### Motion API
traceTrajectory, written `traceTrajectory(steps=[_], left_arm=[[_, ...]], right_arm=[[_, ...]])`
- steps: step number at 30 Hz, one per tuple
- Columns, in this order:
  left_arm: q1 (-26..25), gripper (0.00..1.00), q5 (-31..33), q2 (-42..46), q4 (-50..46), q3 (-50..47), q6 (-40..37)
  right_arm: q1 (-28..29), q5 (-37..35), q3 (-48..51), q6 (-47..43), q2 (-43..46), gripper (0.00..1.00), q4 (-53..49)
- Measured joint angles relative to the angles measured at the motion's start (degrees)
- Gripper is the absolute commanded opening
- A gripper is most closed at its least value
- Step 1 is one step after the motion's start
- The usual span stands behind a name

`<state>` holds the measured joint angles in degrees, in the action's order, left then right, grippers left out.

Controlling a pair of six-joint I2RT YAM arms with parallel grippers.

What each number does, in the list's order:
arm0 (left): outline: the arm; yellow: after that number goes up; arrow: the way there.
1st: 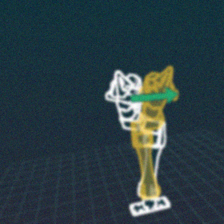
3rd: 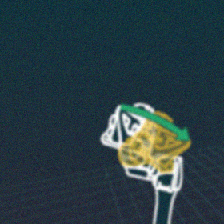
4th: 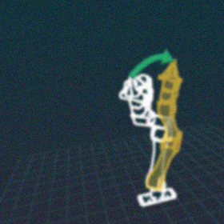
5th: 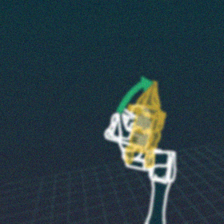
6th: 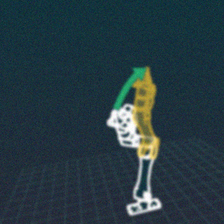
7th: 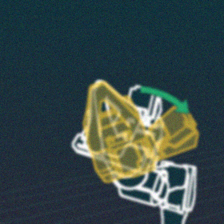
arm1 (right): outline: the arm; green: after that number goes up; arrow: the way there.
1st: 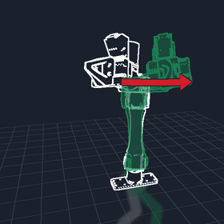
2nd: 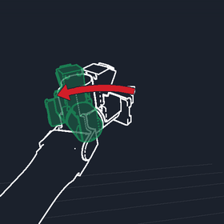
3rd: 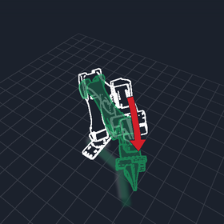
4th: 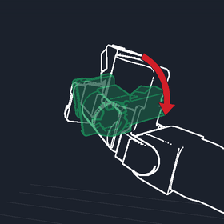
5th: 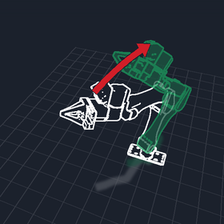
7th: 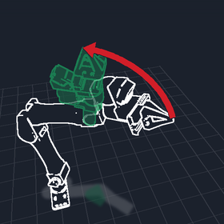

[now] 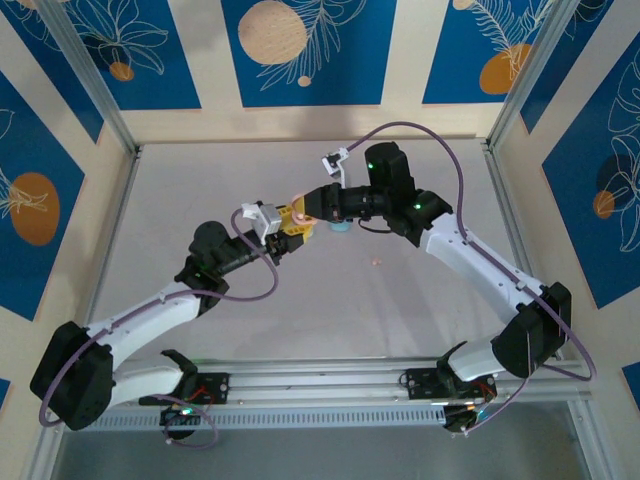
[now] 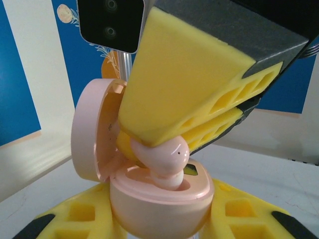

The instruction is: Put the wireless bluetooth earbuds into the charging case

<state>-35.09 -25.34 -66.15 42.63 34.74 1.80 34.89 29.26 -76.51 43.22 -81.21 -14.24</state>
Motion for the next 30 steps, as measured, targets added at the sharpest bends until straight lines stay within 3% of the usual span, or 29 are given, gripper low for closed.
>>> traceTrajectory(steps=[30], left_arm=[[-0.3, 0.22, 0.4, -0.5, 1.2, -0.6, 2.3]], right_arm=[[1.8, -7.1, -5.8, -7.1, -1.2, 0.28, -11.4]])
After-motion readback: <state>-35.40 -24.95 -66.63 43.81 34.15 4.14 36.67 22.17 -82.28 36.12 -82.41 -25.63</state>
